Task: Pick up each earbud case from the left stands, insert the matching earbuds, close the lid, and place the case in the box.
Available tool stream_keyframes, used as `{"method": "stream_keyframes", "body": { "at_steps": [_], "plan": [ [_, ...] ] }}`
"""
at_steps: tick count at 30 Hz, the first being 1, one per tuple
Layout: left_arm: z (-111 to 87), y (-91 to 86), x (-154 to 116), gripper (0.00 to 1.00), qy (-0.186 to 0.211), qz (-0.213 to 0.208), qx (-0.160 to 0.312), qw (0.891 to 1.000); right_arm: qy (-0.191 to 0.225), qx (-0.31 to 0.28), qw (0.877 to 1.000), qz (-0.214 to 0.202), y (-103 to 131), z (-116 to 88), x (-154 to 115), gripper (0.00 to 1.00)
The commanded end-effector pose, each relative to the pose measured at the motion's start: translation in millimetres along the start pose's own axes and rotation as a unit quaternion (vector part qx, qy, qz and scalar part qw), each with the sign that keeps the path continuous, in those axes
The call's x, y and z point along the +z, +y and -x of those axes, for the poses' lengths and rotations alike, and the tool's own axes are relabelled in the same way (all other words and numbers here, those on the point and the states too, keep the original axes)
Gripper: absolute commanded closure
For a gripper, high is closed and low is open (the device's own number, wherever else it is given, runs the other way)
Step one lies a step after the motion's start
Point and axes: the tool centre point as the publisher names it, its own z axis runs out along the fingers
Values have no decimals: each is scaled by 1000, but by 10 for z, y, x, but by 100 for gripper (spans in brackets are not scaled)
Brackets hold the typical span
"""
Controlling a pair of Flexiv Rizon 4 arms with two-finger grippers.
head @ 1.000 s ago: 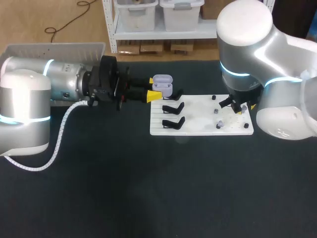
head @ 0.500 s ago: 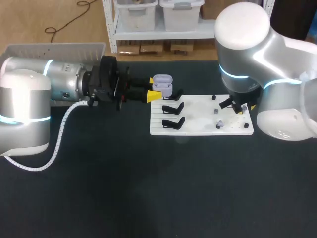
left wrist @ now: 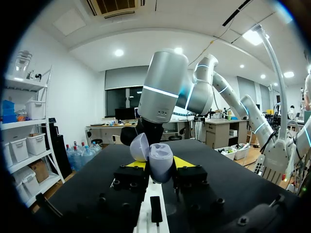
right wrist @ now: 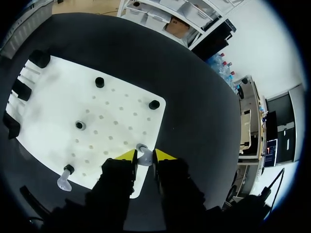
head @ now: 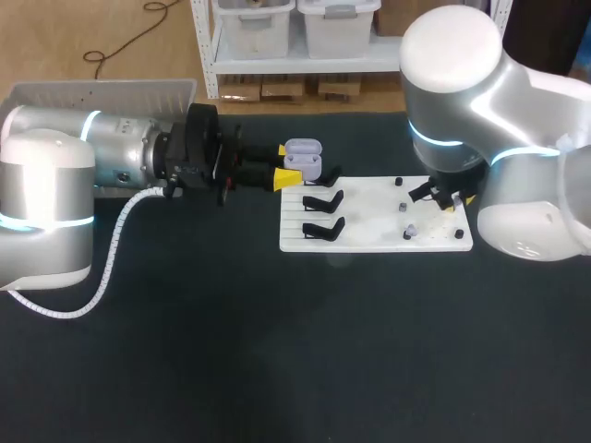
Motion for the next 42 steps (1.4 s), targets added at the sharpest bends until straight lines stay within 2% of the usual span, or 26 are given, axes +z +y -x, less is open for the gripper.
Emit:
{"method": "stream_keyframes", "body": {
  "at_steps": [1,4,9,16,21,24,31,35,42],
  "plan": [
    [-1,-12,5,100,0,2,1,1000,1,1,1000,0,4,0,5,100],
    [-1,-12,5,100,0,2,1,1000,-1,2,1000,0,-4,-10,-45,100],
    [-1,-12,5,100,0,2,1,1000,9,5,1000,6,-10,-43,-292,100],
    [-1,-12,5,100,0,2,1,1000,42,24,998,29,67,-95,-956,100],
    [-1,-12,5,100,0,2,1,1000,81,36,995,47,246,-131,-1448,100],
    [-1,-12,5,100,0,2,1,1000,86,45,994,46,372,-179,-1671,100],
    [-1,-12,5,100,0,2,1,1000,80,63,994,46,668,-198,-2028,100],
    [-1,-12,5,100,0,2,1,1000,47,78,993,74,835,-120,-2225,100],
    [-1,-12,5,100,0,2,1,1000,37,80,993,81,879,-107,-2283,100]
  ]
}}
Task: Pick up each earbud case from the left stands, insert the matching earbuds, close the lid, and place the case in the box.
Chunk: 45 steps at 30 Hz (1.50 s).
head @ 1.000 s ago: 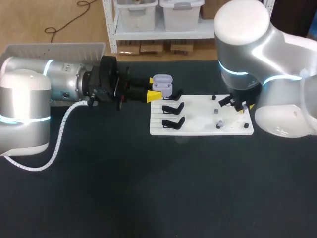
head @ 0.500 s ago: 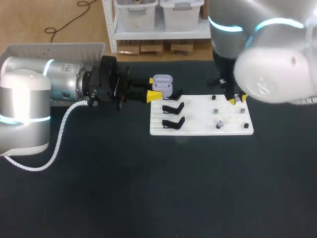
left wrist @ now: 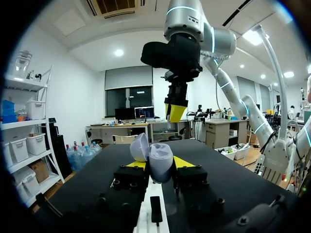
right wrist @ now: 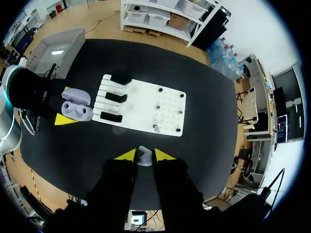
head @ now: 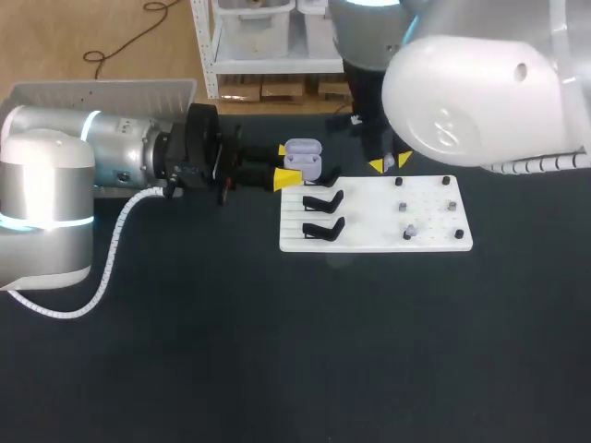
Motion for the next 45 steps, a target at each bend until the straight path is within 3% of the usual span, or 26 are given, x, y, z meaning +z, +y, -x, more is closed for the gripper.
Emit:
{"method": "stream_keyframes", "body": {
  "at_steps": [1,10,14,22,27,45],
  "plan": [
    [-2,-12,4,100,0,2,1,1000,-9,1,1000,3,-32,-56,3,100],
    [-2,-12,4,100,0,2,1,1000,-9,1,1000,3,-32,-56,3,100],
    [-2,-12,4,100,0,2,1,1000,-8,53,998,-23,88,83,-75,100],
    [-2,-12,4,100,0,2,1,1000,23,147,989,-17,322,298,-224,100],
    [-2,-12,4,100,0,2,1,1000,54,183,981,-29,427,307,-225,100],
    [-36,-22,59,100,-12,2,0,1000,44,214,975,-30,427,260,-254,100]
  ]
}}
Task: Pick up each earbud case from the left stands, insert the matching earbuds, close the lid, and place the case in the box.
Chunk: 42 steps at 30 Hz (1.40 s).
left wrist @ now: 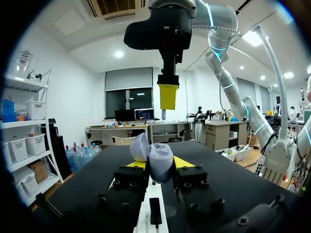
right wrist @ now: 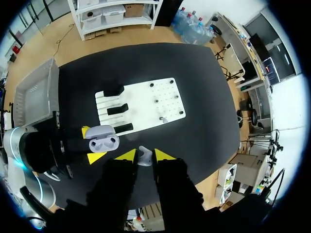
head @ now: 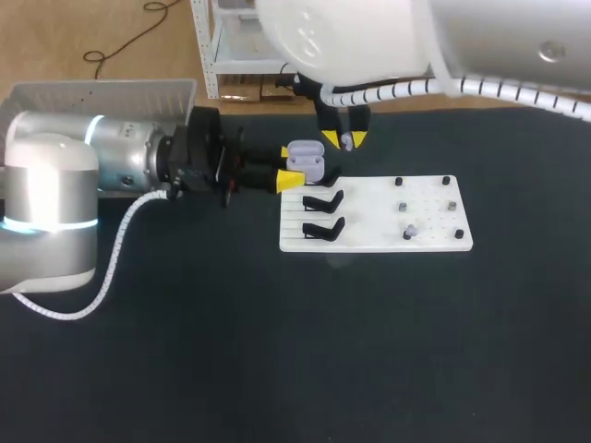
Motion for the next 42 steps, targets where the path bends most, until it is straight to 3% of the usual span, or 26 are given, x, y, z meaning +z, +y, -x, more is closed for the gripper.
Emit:
{"method": "stream_keyframes", "body": {
  "at_steps": [1,5,13,22,42],
  "plan": [
    [-10,-13,17,100,-3,2,2,1000,-4,1,1000,5,-43,-31,15,100],
    [-12,-3,32,100,-4,2,3,1000,-4,1,1000,5,-43,-31,15,100],
    [-53,24,57,100,5,-2,10,1000,-8,10,999,-44,145,-85,19,100],
    [-88,45,107,100,10,-3,19,1000,21,65,997,-40,235,-52,39,100],
    [-142,44,104,100,15,11,32,999,68,93,993,-37,358,-34,200,100]
  ]
}}
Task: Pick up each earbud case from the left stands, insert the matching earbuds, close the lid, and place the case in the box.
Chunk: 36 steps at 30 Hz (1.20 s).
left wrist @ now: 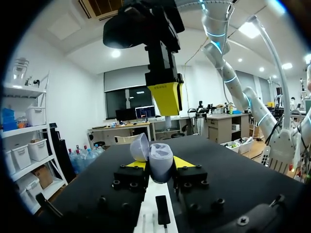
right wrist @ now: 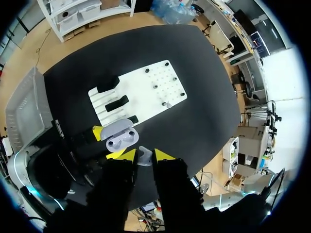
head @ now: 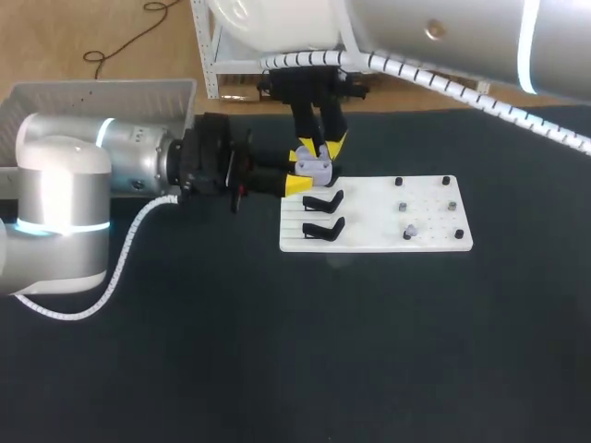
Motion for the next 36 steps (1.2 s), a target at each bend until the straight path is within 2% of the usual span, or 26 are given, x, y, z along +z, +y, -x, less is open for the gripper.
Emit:
{"method": "stream_keyframes", "body": {
  "at_steps": [1,17,36],
  "plan": [
    [-9,-28,9,100,0,4,1,1000,0,-5,1000,-6,42,3,33,100],
    [-9,-28,9,100,0,4,1,1000,-14,-6,999,-38,123,19,123,100],
    [-9,-28,9,100,0,4,1,1000,-12,15,999,-42,186,118,187,100]
  ]
}}
